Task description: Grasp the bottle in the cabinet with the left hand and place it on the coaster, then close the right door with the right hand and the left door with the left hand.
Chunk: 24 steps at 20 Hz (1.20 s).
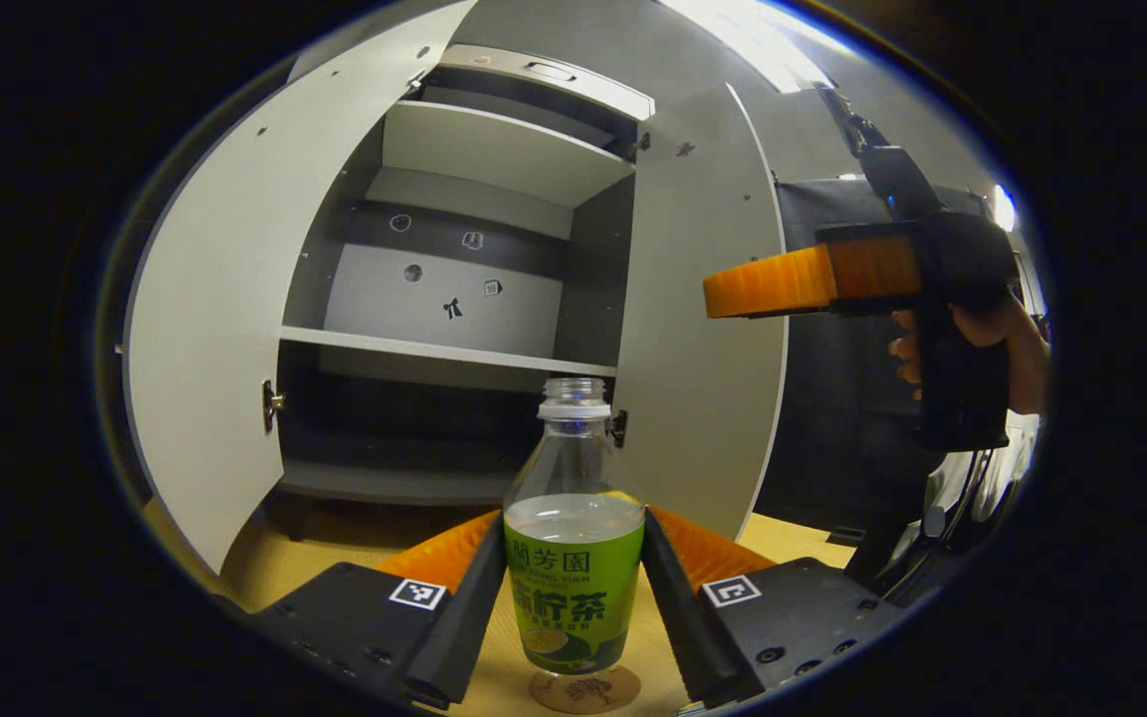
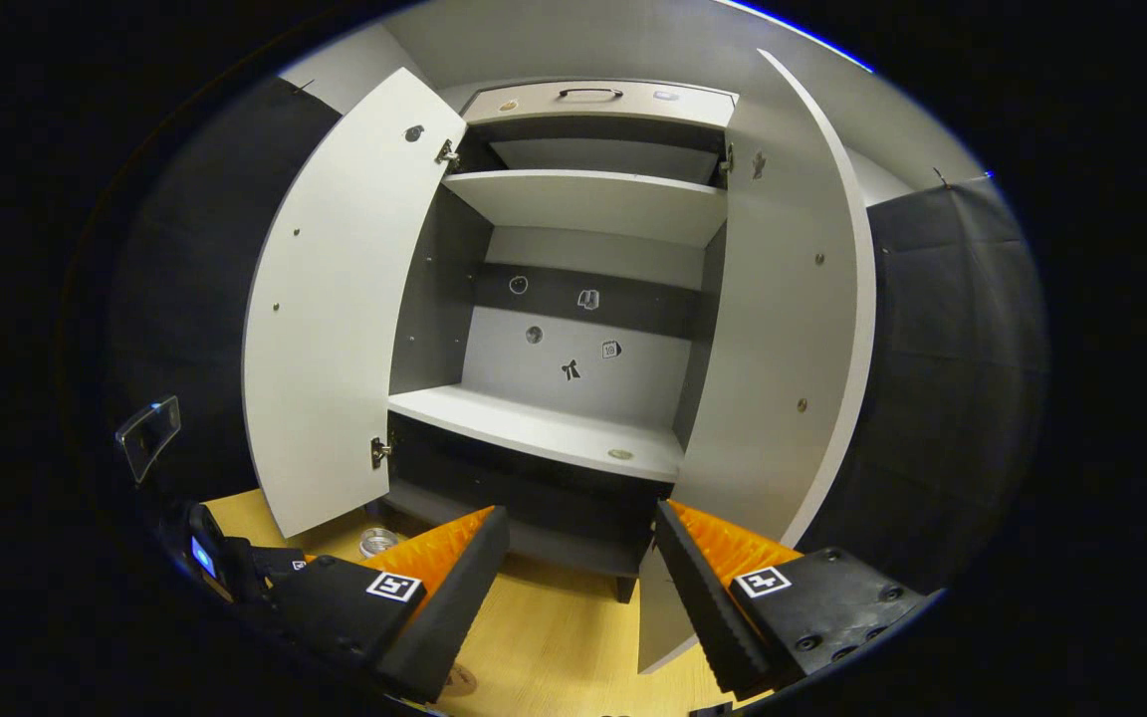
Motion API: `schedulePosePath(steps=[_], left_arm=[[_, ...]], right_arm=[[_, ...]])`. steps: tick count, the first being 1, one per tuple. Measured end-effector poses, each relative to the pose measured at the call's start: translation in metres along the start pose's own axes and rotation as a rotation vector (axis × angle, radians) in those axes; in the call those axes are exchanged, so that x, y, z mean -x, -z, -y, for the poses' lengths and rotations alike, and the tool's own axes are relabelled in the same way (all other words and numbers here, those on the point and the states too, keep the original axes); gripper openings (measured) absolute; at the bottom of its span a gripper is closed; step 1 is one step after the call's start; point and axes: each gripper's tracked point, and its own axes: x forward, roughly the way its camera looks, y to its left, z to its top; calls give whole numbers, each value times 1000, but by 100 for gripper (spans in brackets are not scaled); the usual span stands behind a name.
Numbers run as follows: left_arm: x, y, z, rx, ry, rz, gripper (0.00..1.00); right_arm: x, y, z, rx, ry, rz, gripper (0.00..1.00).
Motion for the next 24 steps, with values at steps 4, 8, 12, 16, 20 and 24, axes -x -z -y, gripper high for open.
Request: schedulePosePath(steps=[4,8,12,16,20,24], left_arm=[[4,33,3,-24,-29,-4,78],[1,52,13,-43,-11,7,78],[5,69,18,-131,-23,2,79],[11,82,30,-119,5,14,78],[9,86,32,-132,0,32,78],[11,87,33,-131,-16,43,79]], right_arm=[[4,31,-3,-37,-45,-43,98],[8,63,-3,-105,-80,-91,98],[14,85,3,-99,-83,-108,98],[14,99,8,-78,-85,-120,98],[19,113,1,-110,-105,-147,98],[22,115,2,-103,-115,-152,98]])
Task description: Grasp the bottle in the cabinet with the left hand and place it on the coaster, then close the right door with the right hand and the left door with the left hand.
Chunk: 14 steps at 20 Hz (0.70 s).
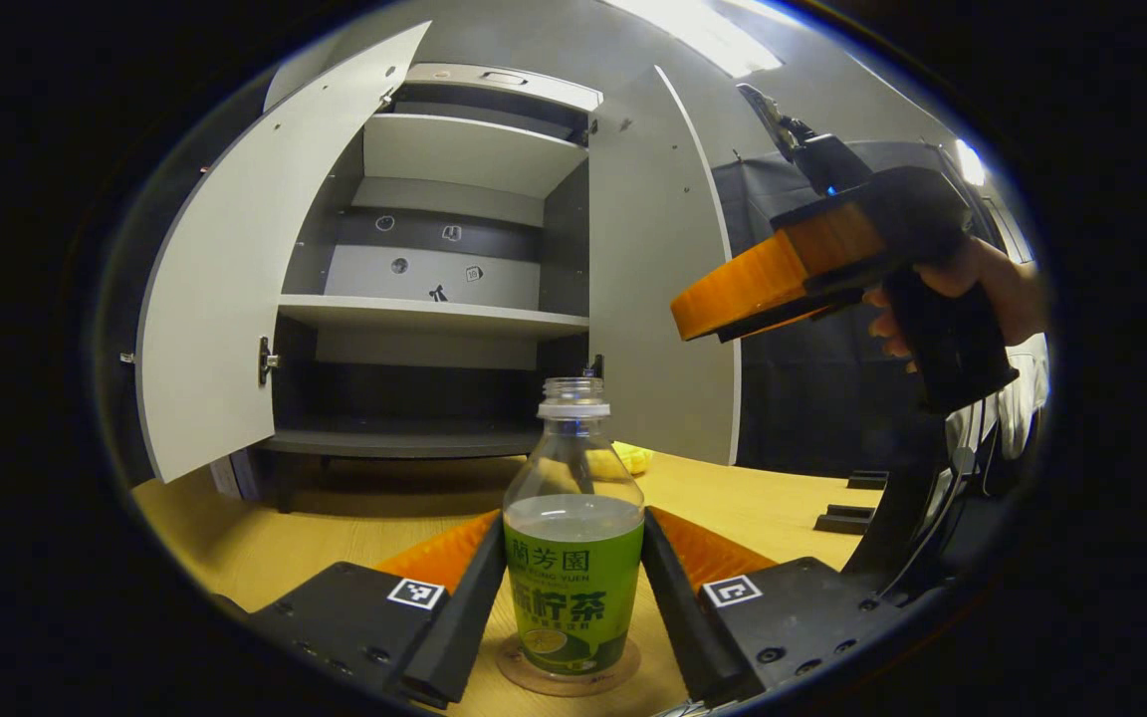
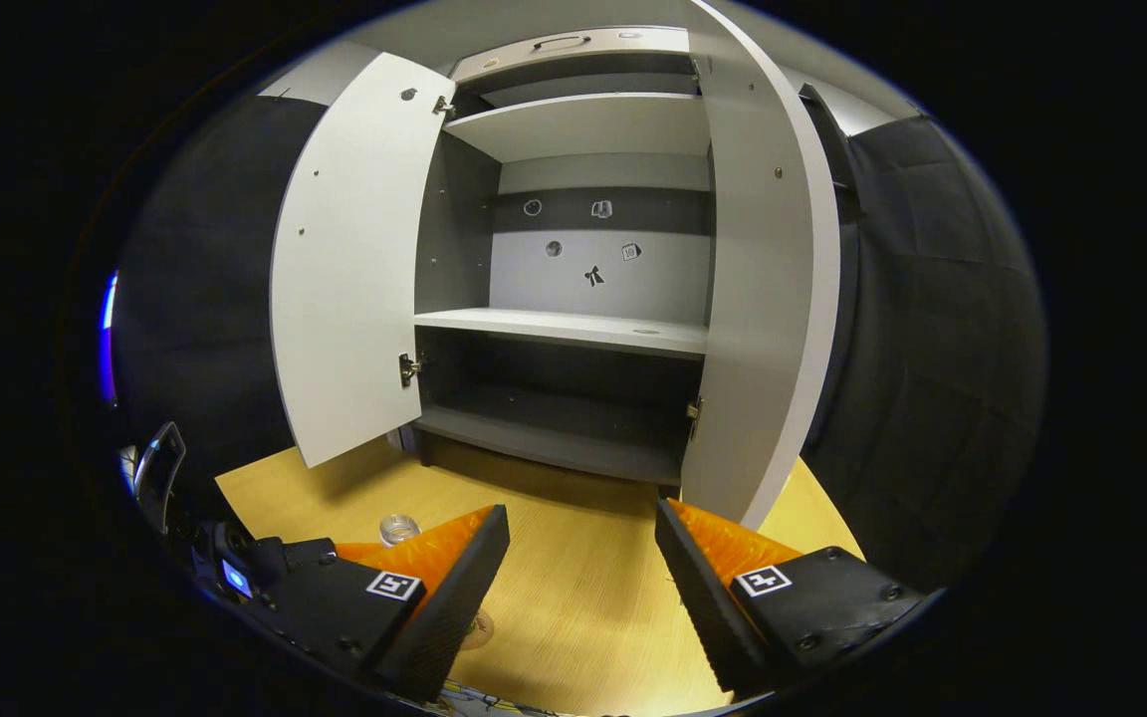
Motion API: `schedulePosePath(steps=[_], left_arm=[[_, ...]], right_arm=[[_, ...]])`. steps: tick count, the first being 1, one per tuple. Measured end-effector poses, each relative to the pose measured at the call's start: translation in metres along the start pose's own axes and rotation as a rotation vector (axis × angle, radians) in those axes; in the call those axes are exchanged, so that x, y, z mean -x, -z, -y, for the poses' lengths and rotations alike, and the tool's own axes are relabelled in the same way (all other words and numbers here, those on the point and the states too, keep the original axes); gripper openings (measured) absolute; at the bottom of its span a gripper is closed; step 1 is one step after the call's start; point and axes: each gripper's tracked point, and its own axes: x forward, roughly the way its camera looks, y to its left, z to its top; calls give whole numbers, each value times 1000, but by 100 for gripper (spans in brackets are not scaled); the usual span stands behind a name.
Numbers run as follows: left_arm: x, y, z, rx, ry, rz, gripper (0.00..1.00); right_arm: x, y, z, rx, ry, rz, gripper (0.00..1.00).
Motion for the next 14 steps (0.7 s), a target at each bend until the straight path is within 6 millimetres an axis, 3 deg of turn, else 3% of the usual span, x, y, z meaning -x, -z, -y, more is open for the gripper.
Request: schedulePosePath(steps=[3,5,7,9,14], left_arm=[[0,1,0,6,-12,-12,83],[-1,0,-1,2,-23,-16,98],[-1,-4,-3,-4,-35,-16,98],[0,-20,-1,-13,-30,-3,98],[-2,-83,4,-41,-9,10,98]], right_arm=[[1,1,1,-6,-3,-5,98],[2,3,2,-13,-2,-6,98],[6,4,2,-15,-4,-10,98],[10,0,4,-5,2,-1,98],[22,-27,9,-31,21,27,98]])
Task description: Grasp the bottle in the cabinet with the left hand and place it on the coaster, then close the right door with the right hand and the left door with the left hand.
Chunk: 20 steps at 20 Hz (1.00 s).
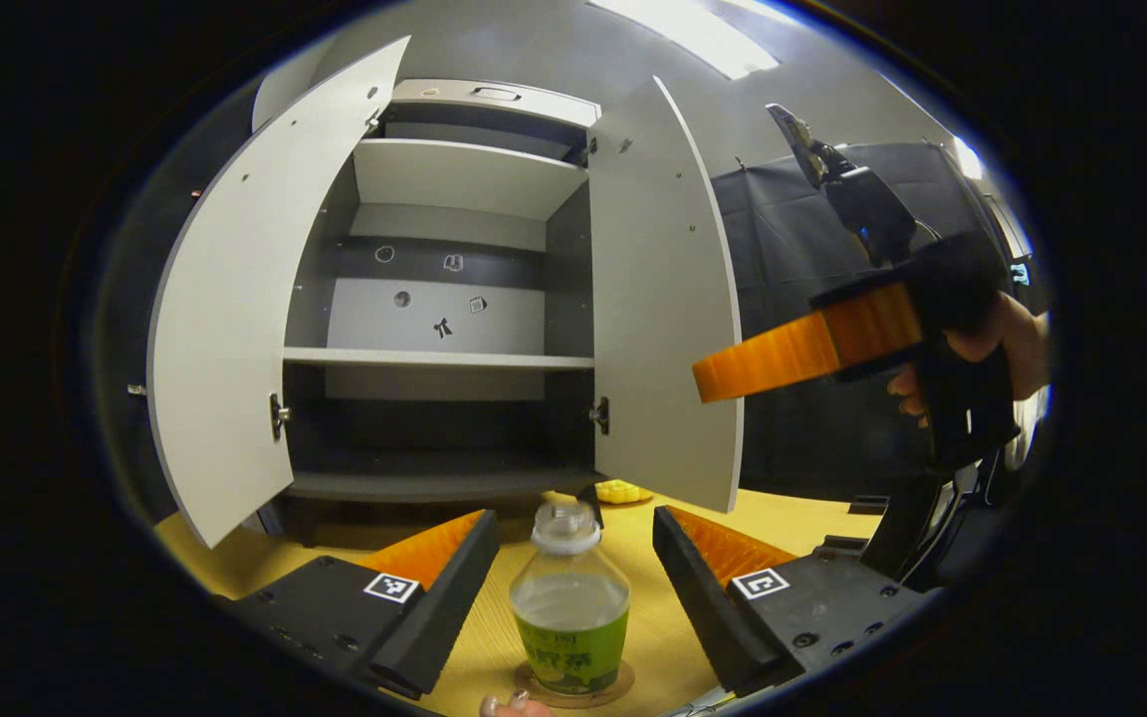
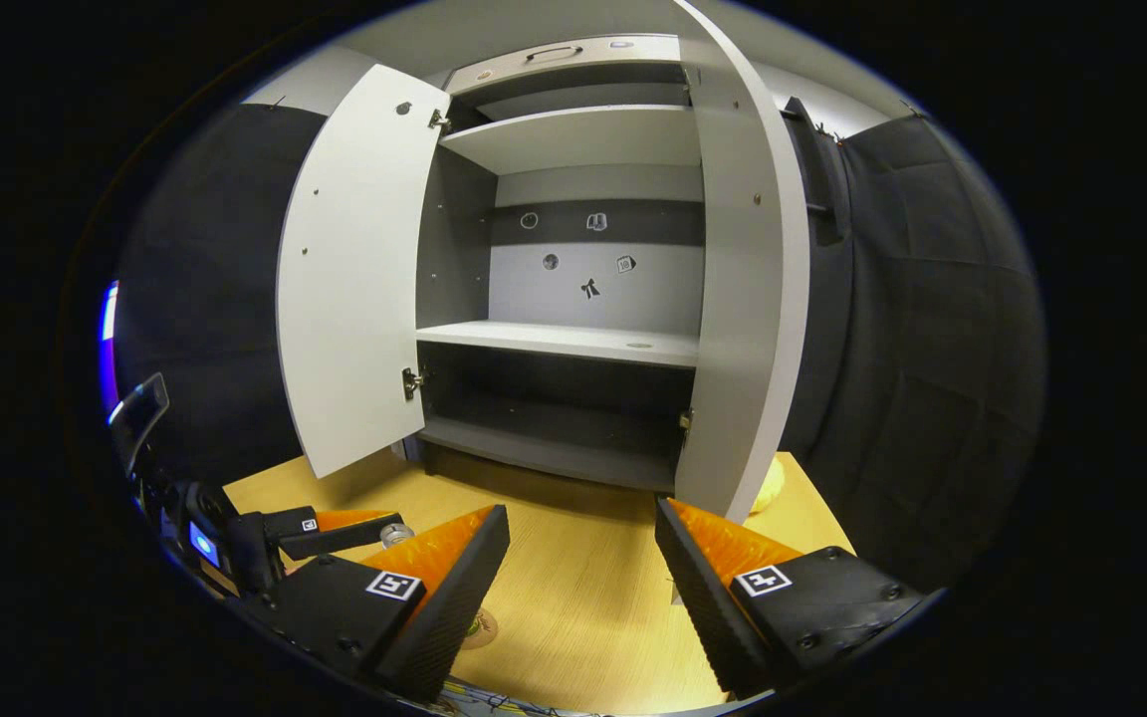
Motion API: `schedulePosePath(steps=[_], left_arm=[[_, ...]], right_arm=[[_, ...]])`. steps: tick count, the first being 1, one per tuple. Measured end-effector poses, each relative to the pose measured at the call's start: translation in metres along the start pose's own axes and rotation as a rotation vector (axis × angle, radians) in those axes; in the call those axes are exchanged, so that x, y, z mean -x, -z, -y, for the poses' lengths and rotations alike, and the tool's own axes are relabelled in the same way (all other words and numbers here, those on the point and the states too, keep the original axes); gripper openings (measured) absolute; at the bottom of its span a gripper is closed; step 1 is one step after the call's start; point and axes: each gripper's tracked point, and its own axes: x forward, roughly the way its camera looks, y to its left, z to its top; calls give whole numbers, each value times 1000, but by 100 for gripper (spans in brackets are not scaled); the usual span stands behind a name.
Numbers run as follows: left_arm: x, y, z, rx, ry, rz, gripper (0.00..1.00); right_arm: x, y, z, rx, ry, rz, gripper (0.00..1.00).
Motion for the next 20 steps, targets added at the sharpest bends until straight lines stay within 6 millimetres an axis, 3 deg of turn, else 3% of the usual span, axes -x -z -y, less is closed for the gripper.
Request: schedulePosePath(steps=[4,9,16,20], left_arm=[[-9,-63,-6,-21,19,25,98],[-10,-113,3,16,103,7,98],[8,-191,-8,-8,215,41,97],[32,-206,-38,44,167,-4,97]], right_arm=[[19,-31,-7,-49,2,26,98],[41,-78,0,-19,83,85,98],[70,-140,40,-12,264,168,98],[79,-166,74,-74,345,220,98]])
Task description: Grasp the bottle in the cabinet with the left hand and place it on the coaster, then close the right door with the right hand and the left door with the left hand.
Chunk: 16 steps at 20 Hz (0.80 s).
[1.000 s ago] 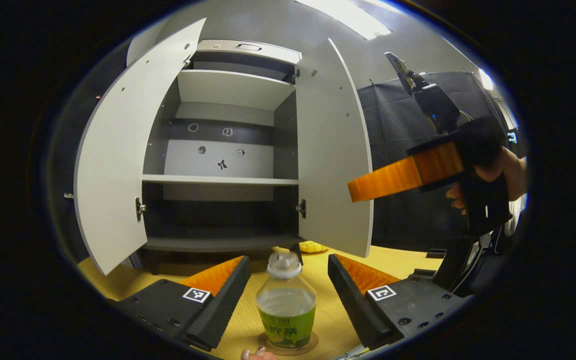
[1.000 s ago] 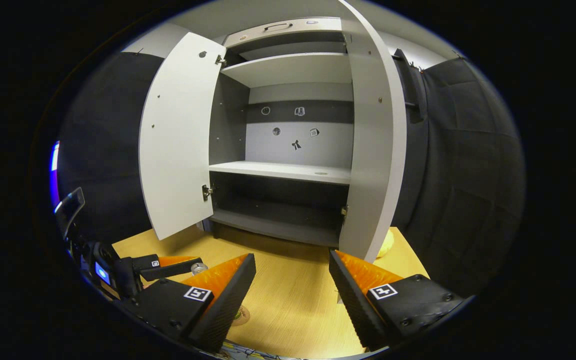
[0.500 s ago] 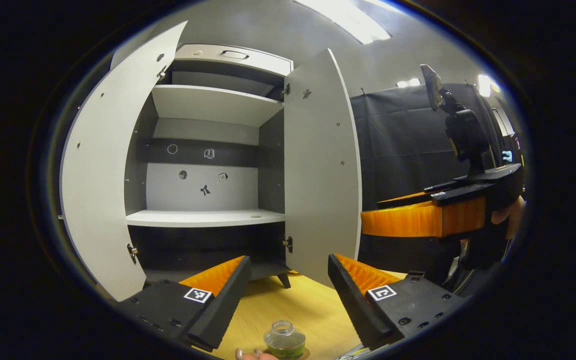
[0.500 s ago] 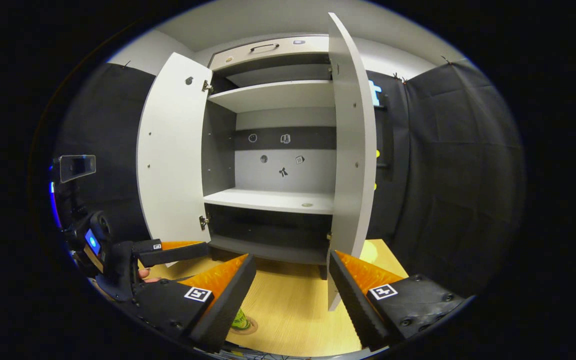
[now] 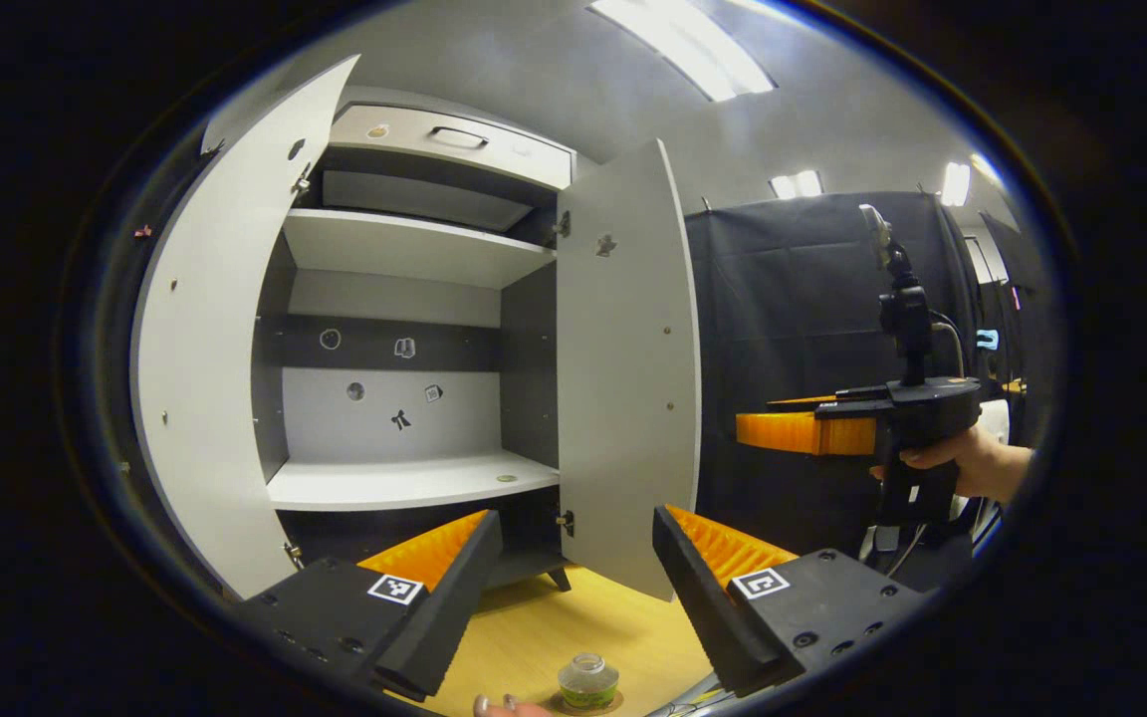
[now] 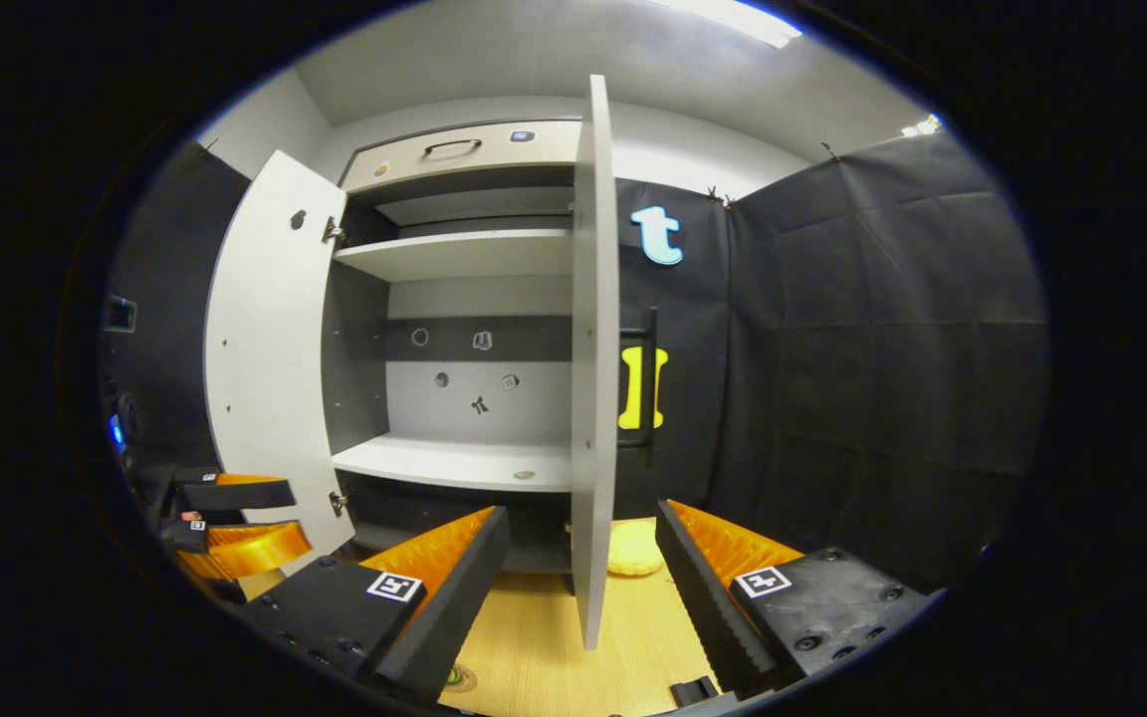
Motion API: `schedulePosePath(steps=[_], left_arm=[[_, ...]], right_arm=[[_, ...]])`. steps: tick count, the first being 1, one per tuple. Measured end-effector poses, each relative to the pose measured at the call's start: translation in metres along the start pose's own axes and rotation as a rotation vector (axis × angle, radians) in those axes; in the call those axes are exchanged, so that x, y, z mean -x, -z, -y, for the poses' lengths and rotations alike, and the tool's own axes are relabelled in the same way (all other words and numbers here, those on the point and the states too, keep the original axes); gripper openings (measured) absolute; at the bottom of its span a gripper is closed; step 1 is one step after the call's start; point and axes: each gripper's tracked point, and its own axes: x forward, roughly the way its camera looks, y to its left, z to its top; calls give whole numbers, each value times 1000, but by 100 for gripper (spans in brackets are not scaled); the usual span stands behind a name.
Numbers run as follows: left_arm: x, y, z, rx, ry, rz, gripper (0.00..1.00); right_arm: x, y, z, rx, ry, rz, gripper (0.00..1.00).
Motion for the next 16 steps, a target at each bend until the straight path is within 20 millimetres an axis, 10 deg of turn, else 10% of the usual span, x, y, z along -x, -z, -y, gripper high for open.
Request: schedulePosePath(steps=[6,16], left_arm=[[47,-10,-73,25,-215,-24,98],[125,-29,-179,26,-703,1,96]], right_arm=[[-28,-16,39,-10,50,25,98],[-86,-20,46,-16,-85,-3,98]])
